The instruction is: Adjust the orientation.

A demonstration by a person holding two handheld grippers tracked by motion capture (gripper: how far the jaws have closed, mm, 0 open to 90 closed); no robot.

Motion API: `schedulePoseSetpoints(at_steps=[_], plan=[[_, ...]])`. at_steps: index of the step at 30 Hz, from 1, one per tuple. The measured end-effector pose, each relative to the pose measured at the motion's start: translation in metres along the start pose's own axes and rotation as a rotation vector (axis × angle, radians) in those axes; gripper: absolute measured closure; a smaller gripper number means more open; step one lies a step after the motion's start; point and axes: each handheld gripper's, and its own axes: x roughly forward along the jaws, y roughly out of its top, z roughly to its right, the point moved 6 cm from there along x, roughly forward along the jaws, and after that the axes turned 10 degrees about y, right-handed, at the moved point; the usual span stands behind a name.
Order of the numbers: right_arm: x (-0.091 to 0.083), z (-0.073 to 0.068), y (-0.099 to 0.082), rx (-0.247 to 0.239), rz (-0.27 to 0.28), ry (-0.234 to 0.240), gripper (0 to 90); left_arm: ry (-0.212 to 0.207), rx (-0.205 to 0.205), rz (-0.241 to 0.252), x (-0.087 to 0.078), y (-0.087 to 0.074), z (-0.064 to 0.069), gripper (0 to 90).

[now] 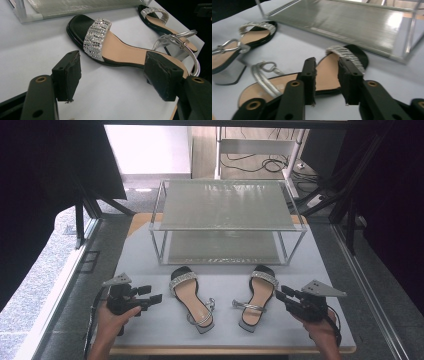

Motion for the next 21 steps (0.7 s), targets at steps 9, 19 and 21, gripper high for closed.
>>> schedulePoseSetpoints(at_steps=[9, 19, 21], plan=[[0.017, -0.031, 0.006, -0.065, -0.041, 0.094, 83.9, -0.006, 0.006, -0.016, 0.001, -0.001, 0.001, 30.4], [0.040, -0.063, 0.007, -0.112, -0.092, 0.193, 89.5, -0.008, 0.005, -0.014, 0.000, 0.000, 0.001, 30.5], [0.043, -0.067, 0.007, -0.122, -0.098, 0.204, 89.5, -0.008, 0.007, -0.015, 0.000, 0.000, 0.002, 30.5]])
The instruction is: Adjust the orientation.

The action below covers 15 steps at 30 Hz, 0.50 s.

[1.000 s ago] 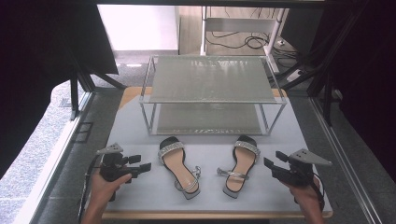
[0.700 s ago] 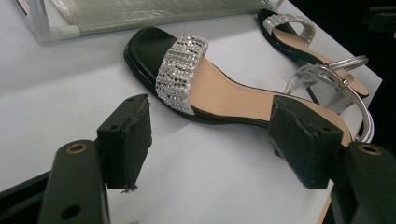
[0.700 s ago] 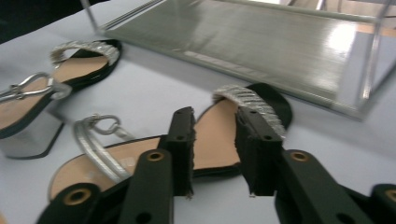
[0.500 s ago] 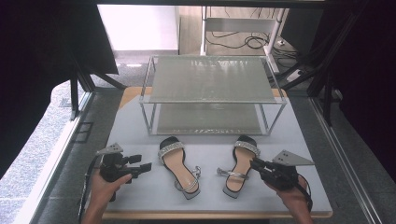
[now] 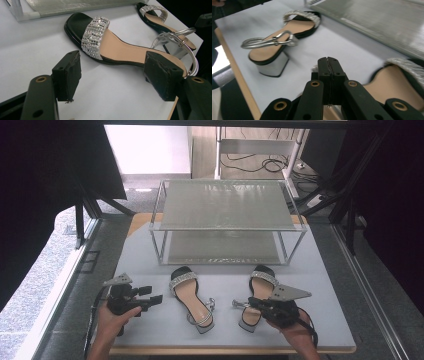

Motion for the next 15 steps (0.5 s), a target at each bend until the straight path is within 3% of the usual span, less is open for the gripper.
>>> schedulePoseSetpoints(at_steps=[1, 3, 5, 7, 10, 15], plan=[[0.010, -0.009, 0.001, -0.019, -0.022, 0.021, 89.6, -0.002, 0.004, -0.002, 0.000, 0.000, 0.000, 30.5], [0.014, -0.013, 0.002, -0.026, -0.031, 0.031, 89.6, -0.002, 0.004, -0.003, 0.000, 0.000, 0.001, 30.5], [0.034, -0.032, 0.002, -0.050, -0.072, 0.101, 89.6, -0.001, 0.005, -0.005, 0.001, 0.000, 0.000, 30.6], [0.044, -0.043, 0.001, -0.077, -0.101, 0.132, 89.6, -0.001, 0.005, -0.010, 0.002, -0.001, 0.001, 30.6], [0.059, -0.055, 0.000, -0.107, -0.137, 0.158, 89.6, -0.005, 0.009, -0.017, 0.004, -0.001, 0.001, 30.7], [0.075, -0.060, -0.006, -0.110, -0.177, 0.156, 89.6, -0.007, 0.010, -0.013, 0.002, -0.001, 0.001, 30.7]])
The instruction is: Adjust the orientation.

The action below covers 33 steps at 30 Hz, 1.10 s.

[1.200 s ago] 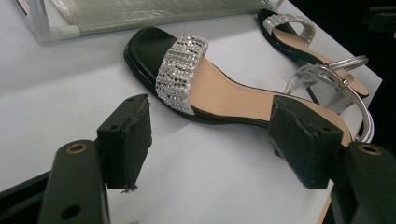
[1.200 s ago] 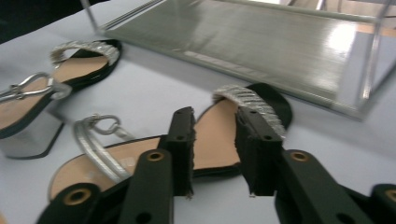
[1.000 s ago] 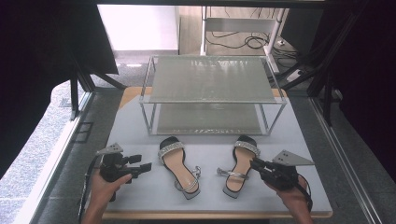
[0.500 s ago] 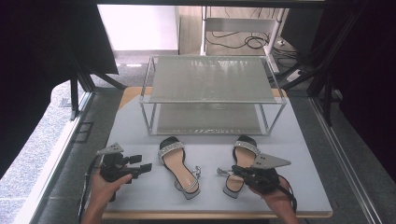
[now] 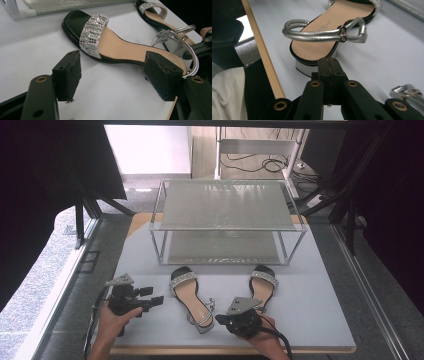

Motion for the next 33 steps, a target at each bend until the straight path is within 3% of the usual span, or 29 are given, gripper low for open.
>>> schedulePoseSetpoints(at_steps=[5, 13, 33], plan=[[0.011, -0.003, -0.003, -0.009, -0.032, 0.004, 89.6, 0.002, 0.000, 0.001, 0.000, 0.000, 0.000, 30.9], [0.013, -0.006, -0.001, -0.014, -0.023, 0.022, 89.6, -0.003, -0.002, 0.002, 0.000, 0.000, 0.000, 30.8], [0.058, -0.053, 0.020, -0.047, 0.031, 0.098, 89.6, 0.000, -0.007, 0.022, -0.010, 0.003, 0.000, 30.9]])
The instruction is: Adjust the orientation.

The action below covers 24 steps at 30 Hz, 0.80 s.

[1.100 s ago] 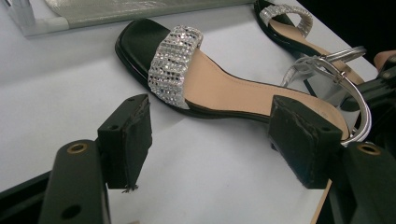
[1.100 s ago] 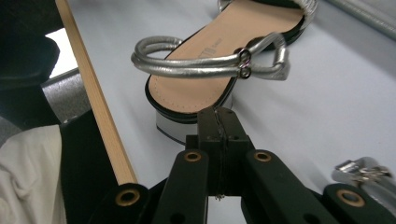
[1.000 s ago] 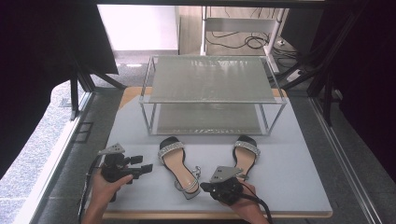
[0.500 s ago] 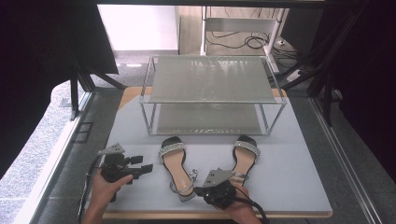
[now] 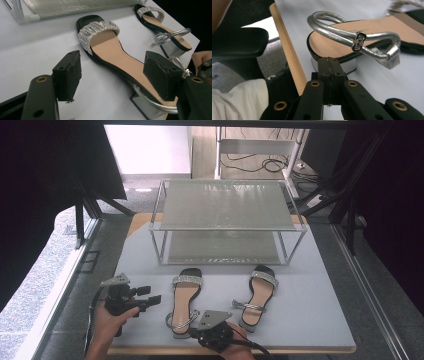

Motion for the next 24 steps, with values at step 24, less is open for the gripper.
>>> schedulePoseSetpoints(at_steps=[24], plan=[[-0.012, 0.003, 0.014, 0.023, 0.125, -0.046, 88.7, 0.006, -0.011, 0.013, -0.005, 0.000, -0.004, 31.0]])
